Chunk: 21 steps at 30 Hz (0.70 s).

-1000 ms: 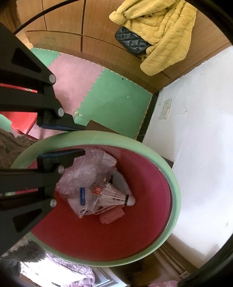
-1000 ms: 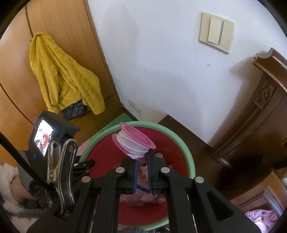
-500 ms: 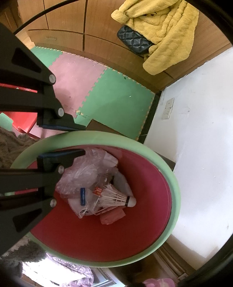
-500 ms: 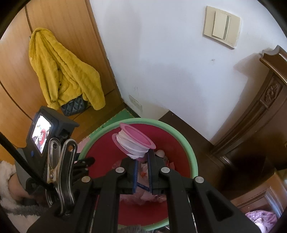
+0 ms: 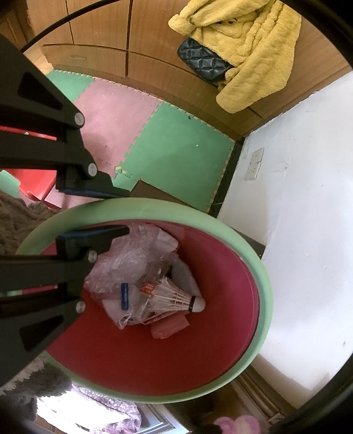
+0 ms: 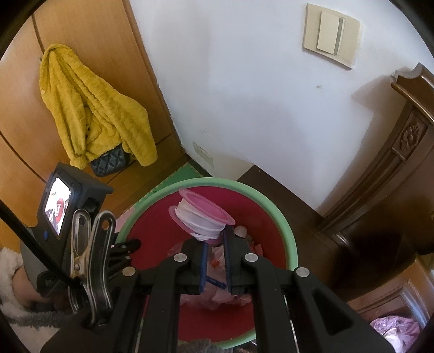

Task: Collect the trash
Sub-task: 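Open the right tool to drop the tape roll into the bucket, then move the open right tool to the green selfie stick box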

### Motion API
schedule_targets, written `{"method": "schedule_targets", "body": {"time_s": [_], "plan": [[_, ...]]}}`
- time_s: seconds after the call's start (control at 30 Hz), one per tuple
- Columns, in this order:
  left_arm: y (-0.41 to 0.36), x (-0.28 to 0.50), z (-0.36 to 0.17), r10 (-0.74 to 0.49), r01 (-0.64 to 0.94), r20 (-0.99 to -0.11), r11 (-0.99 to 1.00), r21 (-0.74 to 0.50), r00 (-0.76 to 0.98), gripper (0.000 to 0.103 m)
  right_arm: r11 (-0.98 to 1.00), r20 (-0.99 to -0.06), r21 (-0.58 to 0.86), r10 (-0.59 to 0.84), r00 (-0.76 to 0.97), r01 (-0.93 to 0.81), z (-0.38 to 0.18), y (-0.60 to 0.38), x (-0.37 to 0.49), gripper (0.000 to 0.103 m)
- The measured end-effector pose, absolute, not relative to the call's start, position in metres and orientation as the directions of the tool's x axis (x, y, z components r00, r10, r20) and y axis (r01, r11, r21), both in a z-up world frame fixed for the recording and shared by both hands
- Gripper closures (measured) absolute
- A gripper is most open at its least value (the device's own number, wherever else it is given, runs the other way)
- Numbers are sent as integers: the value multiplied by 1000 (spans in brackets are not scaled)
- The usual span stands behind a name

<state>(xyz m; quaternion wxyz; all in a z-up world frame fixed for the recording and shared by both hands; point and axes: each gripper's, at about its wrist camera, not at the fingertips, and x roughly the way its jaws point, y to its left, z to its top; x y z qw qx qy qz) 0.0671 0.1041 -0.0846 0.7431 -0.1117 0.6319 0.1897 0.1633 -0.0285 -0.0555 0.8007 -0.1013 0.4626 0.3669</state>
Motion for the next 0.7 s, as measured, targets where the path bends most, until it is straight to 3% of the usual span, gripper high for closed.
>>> {"method": "schedule_targets", "body": {"time_s": [0.33,0.4,0.47,0.7], "plan": [[104,67,-84,140,-426,-982,902,72,130,84,697,-822,185,496,280,-692,-58,-29,164,68],[104,67,-83,139,-427,-982,901,72,129,84,701,-821,182,494,285,-690,-58,-29,164,49],[104,67,-83,139,-427,-982,901,72,129,84,706,-818,180,494,294,-685,-58,-31,164,39],[105,67,-83,140,-429,-982,900,74,124,84,723,-822,196,490,291,-663,-63,-36,167,34]]}}
